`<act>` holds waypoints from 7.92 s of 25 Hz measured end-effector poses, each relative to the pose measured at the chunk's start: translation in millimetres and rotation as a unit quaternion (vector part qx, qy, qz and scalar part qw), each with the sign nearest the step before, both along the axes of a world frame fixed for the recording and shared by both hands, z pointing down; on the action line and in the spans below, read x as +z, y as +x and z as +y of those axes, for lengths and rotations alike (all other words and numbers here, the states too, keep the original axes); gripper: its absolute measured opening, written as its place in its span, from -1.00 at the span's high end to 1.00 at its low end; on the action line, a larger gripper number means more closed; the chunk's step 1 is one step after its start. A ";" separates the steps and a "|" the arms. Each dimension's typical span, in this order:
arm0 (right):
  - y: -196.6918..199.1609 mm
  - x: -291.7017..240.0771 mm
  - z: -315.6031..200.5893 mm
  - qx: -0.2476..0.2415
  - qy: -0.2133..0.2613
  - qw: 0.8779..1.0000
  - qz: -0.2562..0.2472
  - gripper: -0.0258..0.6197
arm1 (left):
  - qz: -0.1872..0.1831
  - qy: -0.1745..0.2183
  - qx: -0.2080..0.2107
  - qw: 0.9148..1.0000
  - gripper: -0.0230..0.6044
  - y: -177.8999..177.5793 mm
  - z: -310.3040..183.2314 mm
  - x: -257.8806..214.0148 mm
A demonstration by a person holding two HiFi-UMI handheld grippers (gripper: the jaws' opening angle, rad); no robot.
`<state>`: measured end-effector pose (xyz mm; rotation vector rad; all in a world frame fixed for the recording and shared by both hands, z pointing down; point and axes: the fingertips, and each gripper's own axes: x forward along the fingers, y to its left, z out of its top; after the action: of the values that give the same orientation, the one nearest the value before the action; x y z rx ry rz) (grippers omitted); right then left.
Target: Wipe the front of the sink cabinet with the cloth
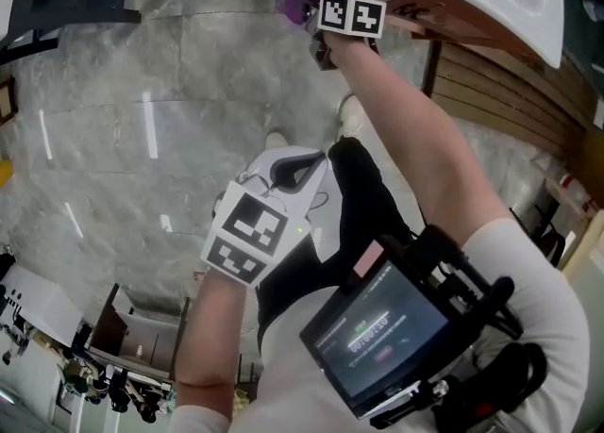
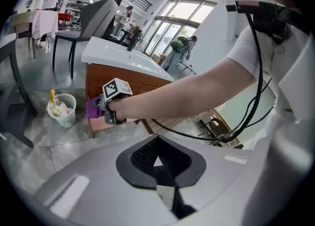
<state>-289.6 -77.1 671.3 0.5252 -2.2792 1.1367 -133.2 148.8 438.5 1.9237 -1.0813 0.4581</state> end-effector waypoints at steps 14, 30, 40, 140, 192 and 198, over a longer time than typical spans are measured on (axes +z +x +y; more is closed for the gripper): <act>115.7 3.2 -62.0 0.136 -0.026 0.990 -0.014 0.70 | 0.009 0.001 0.068 0.998 0.91 36.9 -29.4 2.8; 243.5 -26.6 -109.0 0.139 -0.049 0.987 -0.059 0.70 | 0.006 -0.001 0.144 0.990 0.91 142.6 -103.5 -4.6; 284.8 -12.7 -133.3 0.181 -0.045 0.982 -0.039 0.70 | 0.014 0.003 0.168 0.986 0.91 149.0 -124.6 1.0; 205.3 111.7 -94.8 0.092 -0.010 0.994 0.059 0.70 | 0.026 -0.033 0.087 0.995 0.91 78.6 -98.9 53.9; 546.9 78.2 -197.8 0.041 0.038 0.976 0.209 0.70 | -0.004 -0.019 0.232 0.972 0.91 266.0 -244.6 15.5; 545.3 13.7 -129.1 0.010 0.041 0.981 0.189 0.70 | -0.011 -0.005 0.227 0.974 0.91 261.0 -222.7 -22.3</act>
<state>255.7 -206.2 685.0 0.7304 -1.9992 0.8677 127.8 -73.9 416.2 2.1619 -0.6427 0.7328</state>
